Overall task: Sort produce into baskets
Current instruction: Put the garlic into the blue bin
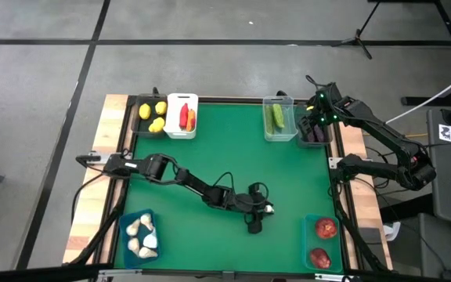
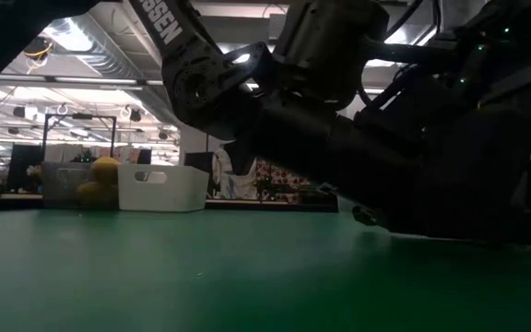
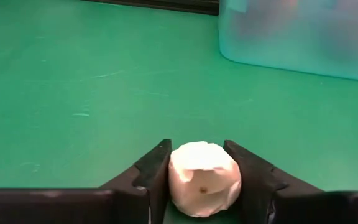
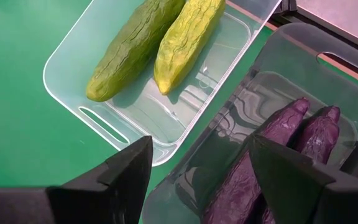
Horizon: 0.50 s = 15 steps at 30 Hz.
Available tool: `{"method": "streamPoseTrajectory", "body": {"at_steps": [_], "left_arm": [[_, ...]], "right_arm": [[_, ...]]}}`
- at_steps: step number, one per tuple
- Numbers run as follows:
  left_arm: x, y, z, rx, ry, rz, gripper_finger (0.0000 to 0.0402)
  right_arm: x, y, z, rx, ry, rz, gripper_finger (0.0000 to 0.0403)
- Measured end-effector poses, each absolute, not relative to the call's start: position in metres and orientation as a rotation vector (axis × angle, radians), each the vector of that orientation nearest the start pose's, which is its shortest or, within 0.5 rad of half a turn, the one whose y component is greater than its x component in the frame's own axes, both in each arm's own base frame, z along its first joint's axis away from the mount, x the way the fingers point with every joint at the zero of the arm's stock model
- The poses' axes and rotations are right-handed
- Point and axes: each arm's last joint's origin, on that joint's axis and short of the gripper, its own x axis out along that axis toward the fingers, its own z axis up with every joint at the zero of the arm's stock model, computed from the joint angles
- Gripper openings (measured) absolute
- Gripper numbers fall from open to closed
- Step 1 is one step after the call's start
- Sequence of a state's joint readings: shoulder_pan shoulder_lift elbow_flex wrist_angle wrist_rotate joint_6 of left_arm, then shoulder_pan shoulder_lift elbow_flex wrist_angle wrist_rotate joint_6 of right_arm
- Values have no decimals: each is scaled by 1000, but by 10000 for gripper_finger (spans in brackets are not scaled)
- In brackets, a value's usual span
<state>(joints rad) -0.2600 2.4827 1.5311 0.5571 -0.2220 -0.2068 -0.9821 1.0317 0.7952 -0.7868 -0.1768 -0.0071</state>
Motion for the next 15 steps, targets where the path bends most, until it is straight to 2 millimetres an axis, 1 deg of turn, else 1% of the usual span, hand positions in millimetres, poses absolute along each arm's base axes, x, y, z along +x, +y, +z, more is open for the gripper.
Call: {"method": "streamPoseTrajectory", "body": {"at_steps": [4, 7, 11, 14, 15], "left_arm": [[492, -125, 72, -104, 402, -7, 133], [491, -126, 86, -101, 410, -9, 132], [481, -124, 117, -69, 528, 0, 132], [463, -124, 144, -7, 696, -7, 132], [455, -124, 156, 1, 738, -7, 132]], "right_arm": [[108, -153, 249, 567, 881, -728, 264], [108, -152, 249, 567, 881, -728, 264], [108, -152, 249, 568, 882, -728, 264], [108, -152, 249, 568, 882, -728, 264], [108, -152, 249, 568, 883, -727, 264]]}}
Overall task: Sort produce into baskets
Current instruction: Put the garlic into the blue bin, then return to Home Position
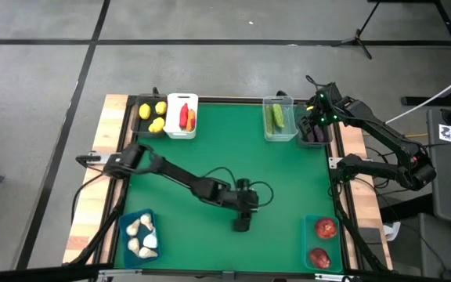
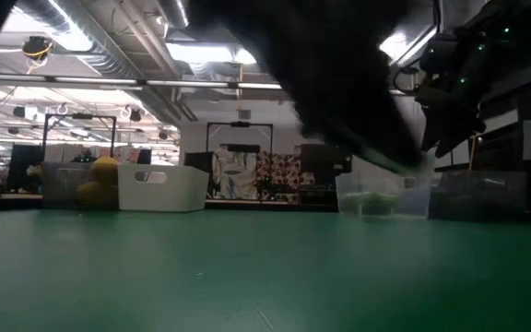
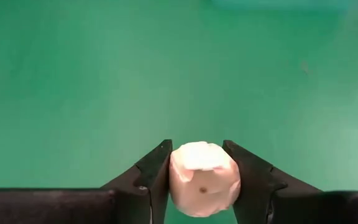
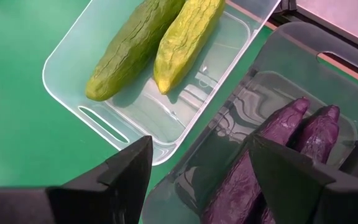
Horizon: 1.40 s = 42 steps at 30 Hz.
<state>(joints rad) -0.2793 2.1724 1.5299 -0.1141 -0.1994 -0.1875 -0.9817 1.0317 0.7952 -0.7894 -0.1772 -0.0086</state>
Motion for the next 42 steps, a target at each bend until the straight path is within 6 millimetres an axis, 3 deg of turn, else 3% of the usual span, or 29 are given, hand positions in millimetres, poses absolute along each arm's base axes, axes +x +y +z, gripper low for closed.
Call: {"method": "streamPoseTrajectory", "body": {"at_steps": [5, 10, 16, 22, 28, 32, 42], "left_arm": [[400, -130, 217, -73, 987, -1, 131], [335, -151, 275, -221, 1129, -19, 131], [262, -185, 314, -343, 1213, 29, 131], [206, -219, 315, -412, 1343, 167, 131], [171, -238, 298, -509, 1396, 346, 131], [160, -243, 286, -585, 1446, 436, 146], [157, -243, 270, -570, 1473, 455, 247]], "right_arm": [[108, -152, 249, 569, 885, -727, 264], [108, -152, 249, 569, 884, -727, 264], [108, -152, 249, 569, 883, -728, 264], [108, -152, 249, 570, 881, -729, 264], [108, -153, 249, 574, 876, -733, 264], [108, -153, 249, 577, 875, -734, 264], [108, -153, 249, 578, 872, -736, 264]]}}
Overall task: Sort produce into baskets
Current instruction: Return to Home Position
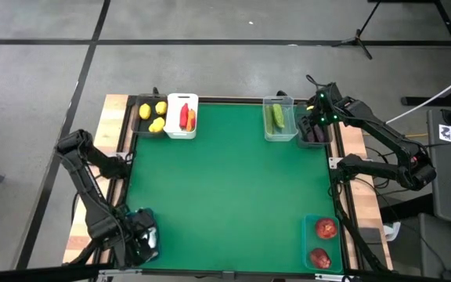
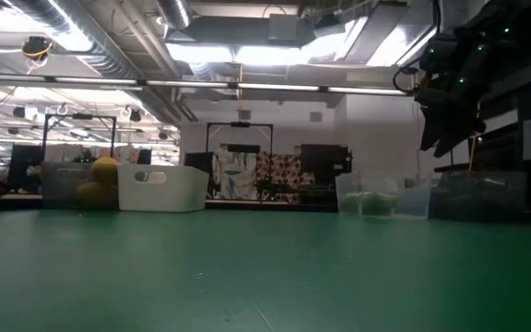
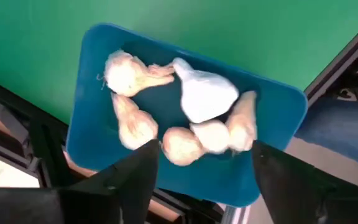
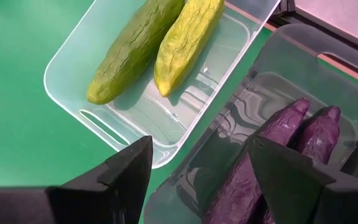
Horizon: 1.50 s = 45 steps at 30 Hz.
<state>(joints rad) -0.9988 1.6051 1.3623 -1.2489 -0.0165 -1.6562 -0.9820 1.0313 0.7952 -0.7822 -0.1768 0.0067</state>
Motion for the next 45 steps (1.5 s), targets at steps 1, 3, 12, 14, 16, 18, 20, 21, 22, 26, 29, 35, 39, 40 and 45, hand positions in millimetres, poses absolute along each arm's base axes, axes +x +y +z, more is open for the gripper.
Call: {"method": "streamPoseTrajectory", "body": {"at_steps": [1, 3, 12, 14, 16, 18, 20, 21, 22, 26, 29, 35, 39, 40, 45], "left_arm": [[157, -242, 270, -562, 1470, 457, 252], [157, -242, 269, -556, 1466, 460, 258], [154, -242, 270, -593, 1696, 418, 260], [155, -240, 270, -583, 1719, 399, 260], [156, -237, 270, -551, 1731, 405, 260], [155, -231, 270, -511, 1747, 446, 260], [153, -223, 270, -493, 1731, 568, 260], [153, -221, 270, -486, 1723, 593, 260], [155, -220, 271, -479, 1704, 583, 260], [169, -224, 277, -431, 1460, 352, 260], [178, -216, 297, -385, 1153, 245, 260], [163, -179, 363, -250, 543, 221, 260], [139, -149, 394, -186, 366, 245, 260], [133, -141, 400, -184, 344, 237, 260], [100, -110, 418, -249, 272, 144, 260]], "right_arm": [[108, -153, 249, 577, 871, -736, 264], [109, -154, 250, 568, 859, -737, 264], [110, -149, 276, 549, 714, -635, 264], [108, -141, 287, 525, 652, -542, 264], [103, -130, 299, 477, 588, -438, 264], [97, -116, 309, 430, 529, -339, 264], [90, -102, 319, 387, 466, -268, 264], [86, -95, 324, 372, 431, -244, 264], [82, -87, 328, 368, 398, -225, 264], [63, -57, 342, 276, 273, -165, 264], [49, -36, 350, 175, 189, -161, 264], [33, -12, 355, 116, 94, -189, 264], [32, -10, 352, 151, 103, -176, 264], [33, -11, 350, 161, 110, -177, 264], [40, -22, 331, 235, 167, -162, 264]]}}
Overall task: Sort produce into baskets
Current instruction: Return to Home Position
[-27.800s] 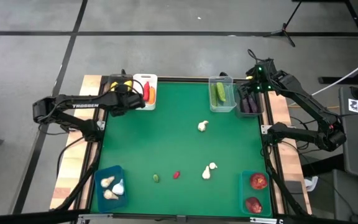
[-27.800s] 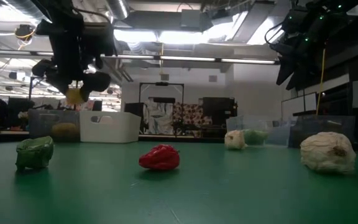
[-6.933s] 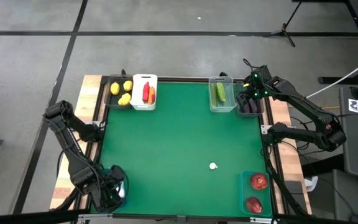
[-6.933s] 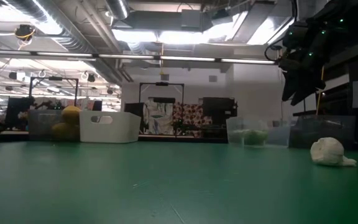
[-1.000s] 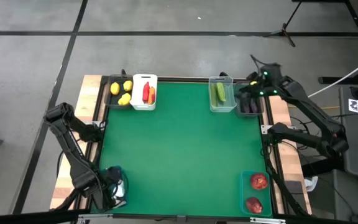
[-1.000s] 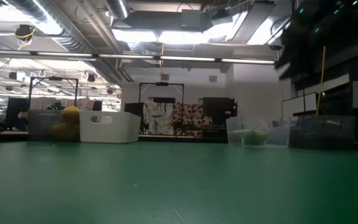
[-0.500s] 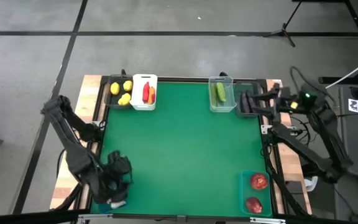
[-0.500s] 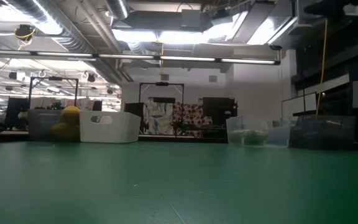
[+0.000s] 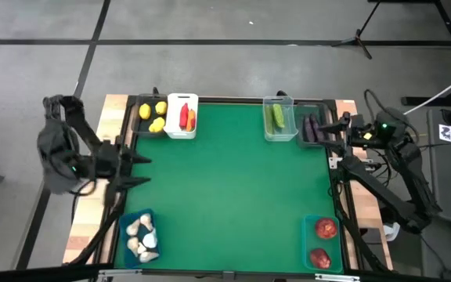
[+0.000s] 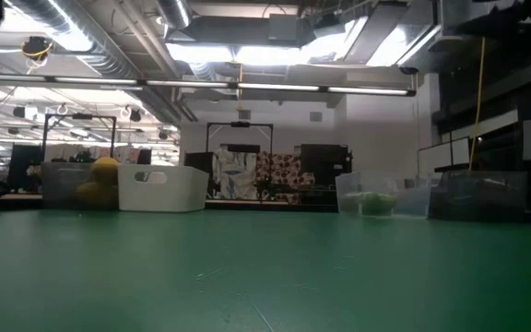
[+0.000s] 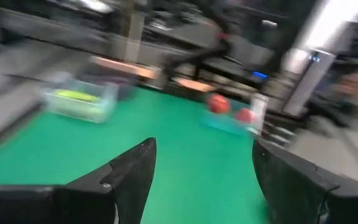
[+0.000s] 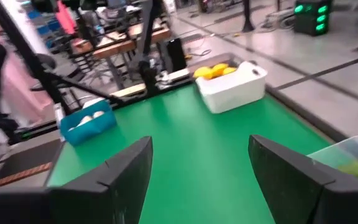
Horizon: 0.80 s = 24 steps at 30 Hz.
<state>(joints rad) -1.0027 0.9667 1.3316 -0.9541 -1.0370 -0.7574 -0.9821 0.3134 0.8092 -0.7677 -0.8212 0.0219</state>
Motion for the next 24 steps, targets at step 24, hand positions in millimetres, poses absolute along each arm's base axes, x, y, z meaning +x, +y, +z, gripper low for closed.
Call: {"method": "streamPoseTrajectory", "body": {"at_steps": [24], "left_arm": [[93, -120, 296, -24, 129, -433, 260]], "right_arm": [[49, -36, 294, 472, 225, -196, 264]]}}
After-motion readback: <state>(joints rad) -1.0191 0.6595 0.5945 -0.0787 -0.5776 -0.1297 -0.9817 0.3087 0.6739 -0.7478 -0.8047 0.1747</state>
